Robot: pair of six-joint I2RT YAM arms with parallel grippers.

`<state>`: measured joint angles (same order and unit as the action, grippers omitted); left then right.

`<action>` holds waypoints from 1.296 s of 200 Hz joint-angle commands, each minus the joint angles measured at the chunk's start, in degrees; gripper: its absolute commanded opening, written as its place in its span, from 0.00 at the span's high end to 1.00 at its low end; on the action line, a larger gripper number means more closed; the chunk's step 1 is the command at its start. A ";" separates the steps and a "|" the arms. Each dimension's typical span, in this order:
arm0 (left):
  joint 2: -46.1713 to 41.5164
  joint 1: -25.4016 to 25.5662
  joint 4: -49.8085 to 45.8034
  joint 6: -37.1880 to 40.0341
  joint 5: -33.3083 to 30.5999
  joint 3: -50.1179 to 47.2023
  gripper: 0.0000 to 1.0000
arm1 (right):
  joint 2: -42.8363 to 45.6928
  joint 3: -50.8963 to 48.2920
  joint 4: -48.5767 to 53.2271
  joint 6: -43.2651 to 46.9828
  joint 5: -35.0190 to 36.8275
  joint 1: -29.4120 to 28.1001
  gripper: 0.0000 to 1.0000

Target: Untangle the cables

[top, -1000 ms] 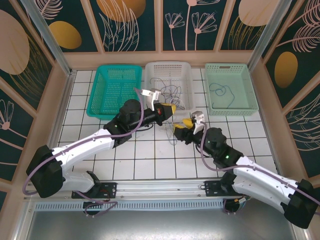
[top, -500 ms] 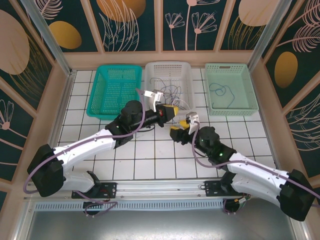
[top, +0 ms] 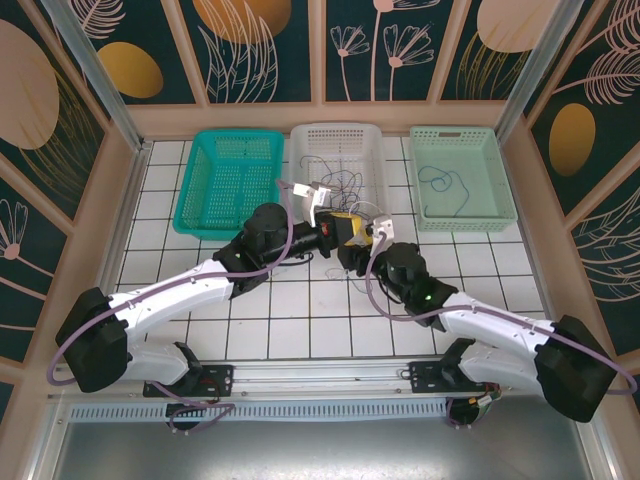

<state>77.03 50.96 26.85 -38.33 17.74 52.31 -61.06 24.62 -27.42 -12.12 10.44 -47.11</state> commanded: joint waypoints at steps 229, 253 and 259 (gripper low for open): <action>-13.81 0.20 -9.81 19.85 -19.49 20.96 1.00 | 8.87 -13.71 2.58 -5.63 -4.97 1.15 0.46; -14.67 0.20 -11.13 21.60 -22.47 21.22 1.00 | 8.42 -13.71 2.55 -5.88 -5.07 1.22 0.44; -14.80 0.26 -11.48 21.99 -23.47 21.16 1.00 | 8.39 -13.66 2.55 -5.98 -5.15 1.25 0.44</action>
<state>63.02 50.96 18.02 -20.38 -0.36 72.29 -53.23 11.33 -25.02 -17.10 4.51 -46.26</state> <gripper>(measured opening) 0.038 0.554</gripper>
